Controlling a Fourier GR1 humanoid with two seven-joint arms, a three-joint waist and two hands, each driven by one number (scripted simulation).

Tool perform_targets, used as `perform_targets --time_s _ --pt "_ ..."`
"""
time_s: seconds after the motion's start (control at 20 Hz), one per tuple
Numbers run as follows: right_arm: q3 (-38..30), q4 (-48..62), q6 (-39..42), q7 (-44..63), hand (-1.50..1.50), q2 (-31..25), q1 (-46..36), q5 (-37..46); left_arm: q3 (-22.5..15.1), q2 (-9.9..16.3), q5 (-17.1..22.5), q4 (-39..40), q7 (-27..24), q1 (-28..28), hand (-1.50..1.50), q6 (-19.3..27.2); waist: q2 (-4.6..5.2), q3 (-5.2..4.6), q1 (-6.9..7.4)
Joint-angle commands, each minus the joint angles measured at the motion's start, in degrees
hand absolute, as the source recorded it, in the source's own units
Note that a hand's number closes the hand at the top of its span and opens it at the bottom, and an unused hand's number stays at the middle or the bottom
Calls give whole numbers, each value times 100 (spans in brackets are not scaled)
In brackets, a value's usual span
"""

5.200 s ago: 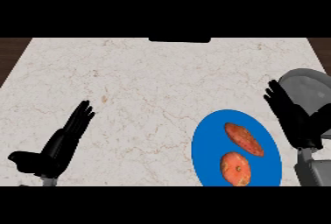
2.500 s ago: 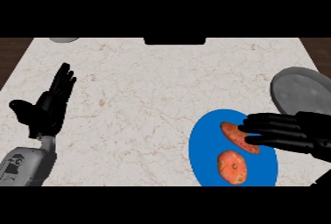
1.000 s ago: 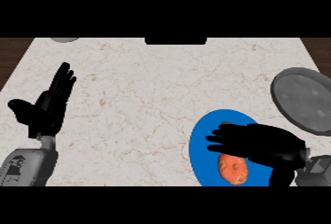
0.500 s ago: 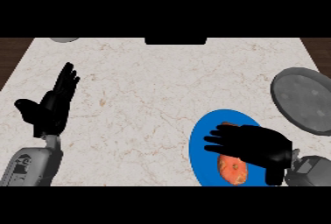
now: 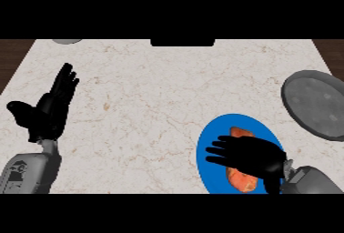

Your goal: Pick the squash from the plate and place it in the pan

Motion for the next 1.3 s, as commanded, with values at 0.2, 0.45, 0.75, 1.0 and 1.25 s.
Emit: perform_targets --time_s 0.2,0.45,0.75,1.0,1.25 --pt "-255 694 -112 -725 -150 -132 -121 423 75 -71 -125 -338 207 59 0 -23 -1 1 11" --pt "277 788 -320 -1047 150 182 -220 579 213 -22 -19 -35 -232 256 0 -297 4 0 29" --pt "171 973 -667 -1278 150 224 -64 924 76 -324 -236 -289 151 85 0 -27 -1 1 2" --pt "-200 652 -396 204 150 875 562 794 243 -200 -196 -56 -52 169 0 -139 -18 -5 -110" --pt "-1383 222 -437 1883 150 1320 1672 450 324 -143 -236 -281 69 385 0 -13 -112 -14 -494"
